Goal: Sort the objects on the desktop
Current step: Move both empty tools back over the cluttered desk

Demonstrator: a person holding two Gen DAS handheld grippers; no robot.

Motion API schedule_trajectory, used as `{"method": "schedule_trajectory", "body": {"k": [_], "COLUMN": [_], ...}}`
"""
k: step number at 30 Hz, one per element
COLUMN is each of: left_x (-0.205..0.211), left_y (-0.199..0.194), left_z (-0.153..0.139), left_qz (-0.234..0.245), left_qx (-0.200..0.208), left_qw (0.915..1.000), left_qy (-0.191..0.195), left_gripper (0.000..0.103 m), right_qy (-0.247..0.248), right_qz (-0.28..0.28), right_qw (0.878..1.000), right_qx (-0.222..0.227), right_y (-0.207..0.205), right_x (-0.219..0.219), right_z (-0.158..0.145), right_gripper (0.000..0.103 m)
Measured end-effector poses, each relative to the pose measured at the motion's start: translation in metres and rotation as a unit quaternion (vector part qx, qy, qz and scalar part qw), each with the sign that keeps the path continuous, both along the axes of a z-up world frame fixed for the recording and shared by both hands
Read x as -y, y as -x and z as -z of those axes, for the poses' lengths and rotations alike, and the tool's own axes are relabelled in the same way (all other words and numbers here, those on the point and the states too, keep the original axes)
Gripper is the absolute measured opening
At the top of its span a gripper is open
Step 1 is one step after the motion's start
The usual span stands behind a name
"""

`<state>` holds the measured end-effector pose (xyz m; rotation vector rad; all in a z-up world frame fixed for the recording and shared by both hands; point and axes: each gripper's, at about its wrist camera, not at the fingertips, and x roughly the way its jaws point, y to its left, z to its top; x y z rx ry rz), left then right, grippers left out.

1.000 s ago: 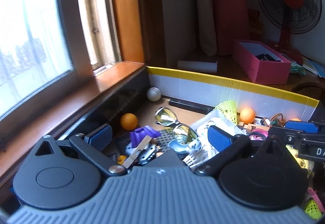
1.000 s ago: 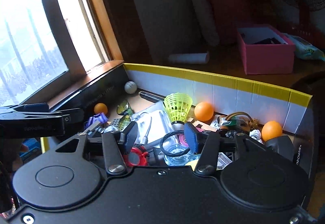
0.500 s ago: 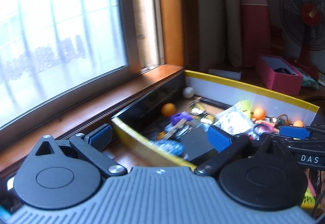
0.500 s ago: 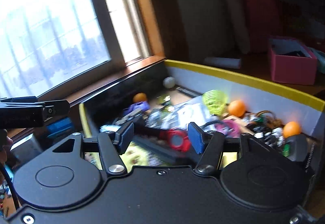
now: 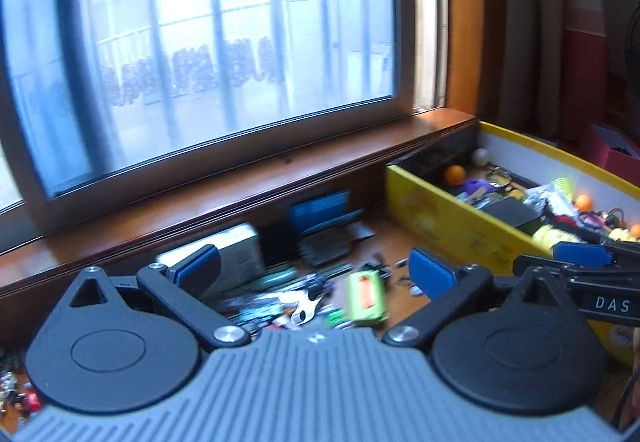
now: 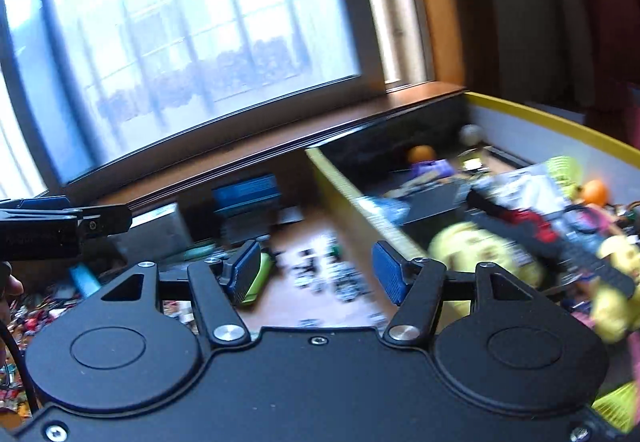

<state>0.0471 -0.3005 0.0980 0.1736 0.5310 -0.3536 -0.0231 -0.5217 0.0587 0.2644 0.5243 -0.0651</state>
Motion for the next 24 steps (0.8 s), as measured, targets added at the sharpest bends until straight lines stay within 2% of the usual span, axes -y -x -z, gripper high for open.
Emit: {"method": "schedule_trajectory", "body": {"k": [13, 17, 24], "left_x": [-0.189, -0.235, -0.295], "left_y": [0.018, 0.022, 0.018], "left_z": [0.025, 0.039, 0.081], "left_qz": [-0.053, -0.066, -0.097], "left_qx": [-0.031, -0.037, -0.076], "left_qw": [0.9981, 0.9970, 0.9924], "left_qy": [-0.011, -0.014, 0.001], "left_gripper": [0.103, 0.103, 0.103], "right_qy": [-0.015, -0.009, 0.022], "right_qz": [-0.048, -0.068, -0.125], "right_qw": [0.998, 0.996, 0.988], "right_qx": [-0.038, -0.050, -0.087], "right_y": [0.002, -0.002, -0.023], "right_x": [-0.190, -0.233, -0.288], "right_z": [0.020, 0.030, 0.050], "right_gripper": [0.064, 0.065, 0.071]}}
